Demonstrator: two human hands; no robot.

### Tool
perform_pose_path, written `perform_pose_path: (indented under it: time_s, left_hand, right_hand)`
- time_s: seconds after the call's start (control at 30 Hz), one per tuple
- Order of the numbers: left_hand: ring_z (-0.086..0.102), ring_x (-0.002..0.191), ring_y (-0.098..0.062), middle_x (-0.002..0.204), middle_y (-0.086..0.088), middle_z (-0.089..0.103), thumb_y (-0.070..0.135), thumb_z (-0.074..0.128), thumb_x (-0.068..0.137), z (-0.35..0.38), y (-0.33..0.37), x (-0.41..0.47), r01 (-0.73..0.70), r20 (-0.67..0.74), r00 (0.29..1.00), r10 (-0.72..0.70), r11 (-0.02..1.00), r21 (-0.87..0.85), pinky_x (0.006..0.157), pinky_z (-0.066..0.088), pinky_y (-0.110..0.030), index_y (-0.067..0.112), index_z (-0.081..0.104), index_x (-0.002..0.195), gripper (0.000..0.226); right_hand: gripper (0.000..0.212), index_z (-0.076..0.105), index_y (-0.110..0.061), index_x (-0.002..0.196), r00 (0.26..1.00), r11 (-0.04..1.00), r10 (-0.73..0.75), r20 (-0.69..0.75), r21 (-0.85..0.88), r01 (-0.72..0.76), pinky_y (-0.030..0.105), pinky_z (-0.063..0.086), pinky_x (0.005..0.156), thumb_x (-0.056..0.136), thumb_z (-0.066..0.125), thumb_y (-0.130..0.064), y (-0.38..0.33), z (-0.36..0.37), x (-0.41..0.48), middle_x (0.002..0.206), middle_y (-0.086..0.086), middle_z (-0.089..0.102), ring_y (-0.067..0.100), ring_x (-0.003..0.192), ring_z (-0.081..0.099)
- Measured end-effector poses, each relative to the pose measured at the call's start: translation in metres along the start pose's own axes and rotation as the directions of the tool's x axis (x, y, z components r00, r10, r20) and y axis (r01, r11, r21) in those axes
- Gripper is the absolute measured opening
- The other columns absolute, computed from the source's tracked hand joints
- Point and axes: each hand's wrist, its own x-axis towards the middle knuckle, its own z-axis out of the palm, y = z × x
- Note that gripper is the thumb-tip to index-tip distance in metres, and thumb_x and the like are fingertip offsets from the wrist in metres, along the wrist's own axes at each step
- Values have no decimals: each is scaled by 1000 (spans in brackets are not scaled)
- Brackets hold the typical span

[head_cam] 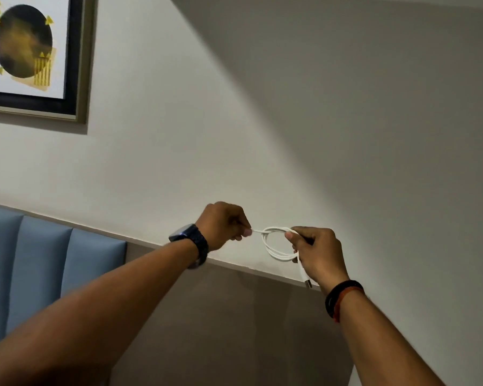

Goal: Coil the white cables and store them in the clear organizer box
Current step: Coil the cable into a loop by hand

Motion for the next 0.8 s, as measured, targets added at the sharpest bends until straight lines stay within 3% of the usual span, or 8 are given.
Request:
perform_pose_path:
  time_s: [0.13,0.27,0.4,0.47,0.57,0.67,0.8]
  left_hand:
    - [65,58,-9,66,0,71,-4,70,77,-5,-5,3,-22,-108,994,12,995,-94,61,54,-23,12,70,71,16]
    - [60,66,2,70,8,69,11,78,74,6,-14,-6,-68,-223,974,33,986,-149,64,44,-11,17,72,72,8]
    - [52,87,-3,92,6,58,19,81,70,21,-18,-8,-39,-378,925,-28,985,-169,73,37,-14,24,76,75,8]
    - [52,83,-4,90,9,57,22,80,71,25,-17,-7,20,-370,922,-109,972,-236,73,39,-16,28,76,75,9]
    - [63,81,-1,85,12,71,22,76,77,32,-11,-9,93,-325,919,-224,923,-374,83,50,-25,25,77,86,9]
    - [66,93,-12,102,2,74,21,65,87,46,-3,-13,135,-312,916,-251,927,-350,91,50,-30,19,73,102,17]
    - [68,93,-18,92,-1,75,37,53,93,52,8,-19,131,-175,950,-260,838,-530,86,53,-31,20,74,82,28]
  right_hand:
    - [15,74,-14,73,995,980,64,73,183,-77,35,57,59,86,67,-15,-8,2,5,59,5,59,20,51,58]
    - [15,75,-13,76,967,904,144,210,368,-215,32,58,53,87,65,-13,-12,3,1,56,4,58,15,49,58]
    - [12,76,-10,82,950,853,181,254,440,-280,32,58,55,86,67,-17,-13,2,0,56,4,59,13,52,60]
    - [12,76,-11,81,949,838,184,255,464,-287,32,58,55,85,67,-17,-16,2,0,56,4,58,12,52,60]
    - [10,76,-11,81,950,821,182,254,493,-289,32,58,55,84,68,-17,-20,3,-3,59,5,58,14,55,60]
    - [10,76,-12,82,951,810,193,240,509,-293,31,58,55,84,68,-16,-24,7,-5,60,6,58,17,60,60]
    - [11,76,-11,82,957,800,207,204,528,-285,31,58,55,86,66,-15,-26,7,-6,59,6,59,19,60,61]
